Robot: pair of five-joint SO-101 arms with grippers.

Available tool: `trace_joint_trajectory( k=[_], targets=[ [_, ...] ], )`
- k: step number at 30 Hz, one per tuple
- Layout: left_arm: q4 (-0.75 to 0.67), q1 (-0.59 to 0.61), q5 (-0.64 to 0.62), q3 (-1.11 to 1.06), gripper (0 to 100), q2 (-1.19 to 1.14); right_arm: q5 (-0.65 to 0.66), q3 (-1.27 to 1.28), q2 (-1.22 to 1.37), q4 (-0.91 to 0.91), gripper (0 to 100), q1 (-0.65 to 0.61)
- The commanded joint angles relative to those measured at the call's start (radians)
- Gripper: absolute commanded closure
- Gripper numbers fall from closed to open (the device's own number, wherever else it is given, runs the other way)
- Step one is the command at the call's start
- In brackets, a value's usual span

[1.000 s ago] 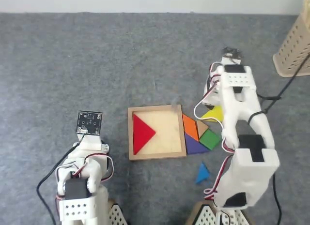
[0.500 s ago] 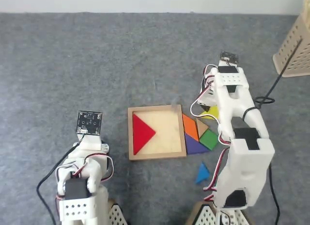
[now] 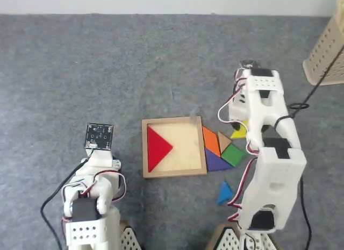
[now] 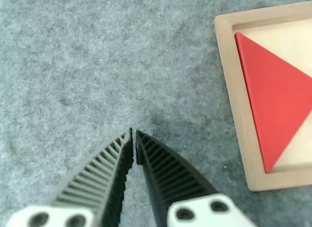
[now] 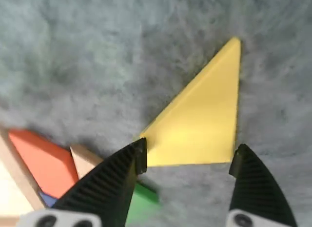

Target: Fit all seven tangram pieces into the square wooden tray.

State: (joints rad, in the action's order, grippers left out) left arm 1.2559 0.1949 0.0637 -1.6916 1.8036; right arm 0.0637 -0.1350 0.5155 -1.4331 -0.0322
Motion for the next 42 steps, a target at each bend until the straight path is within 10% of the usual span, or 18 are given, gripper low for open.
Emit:
trace_joint_trajectory(
  k=[1,8,19,42],
  targets=[
    [0.008,0.0,0.005,0.007,99,0.02,0.089,-0.08,-0.035,-0.041,72.1,0.007],
    [0.008,0.0,0.005,0.007,99,0.02,0.052,-0.005,-0.182,0.033,72.1,-0.004],
    [0.008,0.0,0.005,0.007,99,0.02,-0.37,0.259,-0.236,0.309,72.0,-0.001],
    [0.008,0.0,0.005,0.007,99,0.02,-0.155,0.107,-0.099,0.056,71.9,0.001]
  ],
)
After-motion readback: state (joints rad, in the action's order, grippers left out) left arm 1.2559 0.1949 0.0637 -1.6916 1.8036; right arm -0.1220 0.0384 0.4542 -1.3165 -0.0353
